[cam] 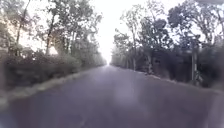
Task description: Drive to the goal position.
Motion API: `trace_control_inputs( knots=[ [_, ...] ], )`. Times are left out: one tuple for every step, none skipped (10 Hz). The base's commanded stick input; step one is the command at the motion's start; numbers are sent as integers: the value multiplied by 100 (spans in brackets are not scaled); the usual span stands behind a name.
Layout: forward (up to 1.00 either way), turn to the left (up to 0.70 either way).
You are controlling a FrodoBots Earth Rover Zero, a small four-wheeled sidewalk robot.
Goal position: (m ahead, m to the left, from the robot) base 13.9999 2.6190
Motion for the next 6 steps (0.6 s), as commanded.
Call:
trace_control_inputs(
  knots=[
    [100, 0],
    [100, 0],
    [100, 0],
    [100, 0],
    [100, 0],
    [100, 0]
  ],
)
